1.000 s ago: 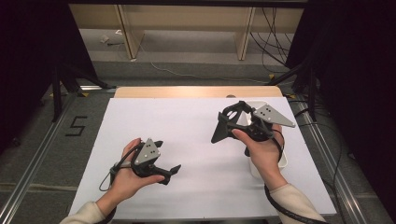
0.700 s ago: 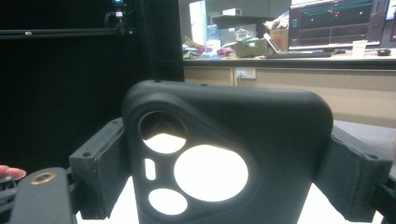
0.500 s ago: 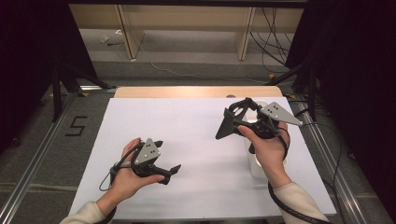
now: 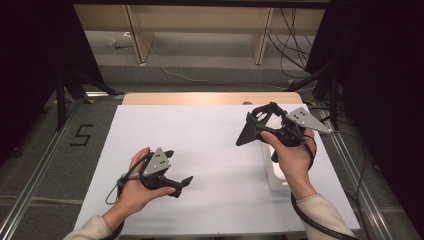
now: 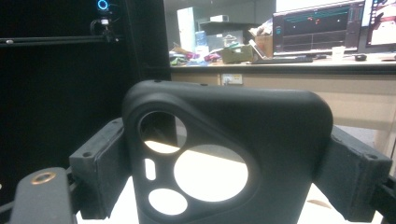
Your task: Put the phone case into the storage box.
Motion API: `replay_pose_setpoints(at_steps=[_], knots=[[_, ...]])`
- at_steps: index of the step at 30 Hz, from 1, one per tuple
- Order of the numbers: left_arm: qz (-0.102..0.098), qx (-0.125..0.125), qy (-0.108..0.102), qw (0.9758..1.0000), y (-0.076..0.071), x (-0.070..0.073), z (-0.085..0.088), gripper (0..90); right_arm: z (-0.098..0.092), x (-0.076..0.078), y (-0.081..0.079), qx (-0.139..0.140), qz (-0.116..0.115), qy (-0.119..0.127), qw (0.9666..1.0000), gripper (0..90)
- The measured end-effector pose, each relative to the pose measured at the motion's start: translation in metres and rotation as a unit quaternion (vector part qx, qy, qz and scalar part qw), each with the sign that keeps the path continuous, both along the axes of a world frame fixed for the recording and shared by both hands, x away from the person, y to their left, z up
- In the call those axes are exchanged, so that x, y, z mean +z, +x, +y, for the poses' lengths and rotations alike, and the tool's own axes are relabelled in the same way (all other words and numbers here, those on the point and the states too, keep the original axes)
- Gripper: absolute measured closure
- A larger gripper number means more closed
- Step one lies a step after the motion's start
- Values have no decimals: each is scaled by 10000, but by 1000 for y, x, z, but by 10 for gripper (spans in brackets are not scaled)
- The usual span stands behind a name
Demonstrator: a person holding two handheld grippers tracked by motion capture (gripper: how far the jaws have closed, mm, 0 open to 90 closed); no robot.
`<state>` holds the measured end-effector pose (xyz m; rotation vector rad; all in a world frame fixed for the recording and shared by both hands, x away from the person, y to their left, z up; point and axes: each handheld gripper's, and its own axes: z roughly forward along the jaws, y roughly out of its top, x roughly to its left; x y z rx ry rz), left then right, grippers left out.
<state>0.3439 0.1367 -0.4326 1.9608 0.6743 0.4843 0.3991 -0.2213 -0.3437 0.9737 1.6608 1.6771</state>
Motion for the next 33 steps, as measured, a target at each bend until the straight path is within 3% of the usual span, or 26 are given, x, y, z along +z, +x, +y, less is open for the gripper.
replay_pose_setpoints(at_steps=[12, 33], knots=[[13, 2, -10, 10000, 0, 0, 1, 0, -12, 2, 3, -175, -27, -10, 9998, 153], [-5, 136, -25, 9999, -2, 1, 11, 0, -37, 5, 6, -747, 7, -127, 9971, 153]])
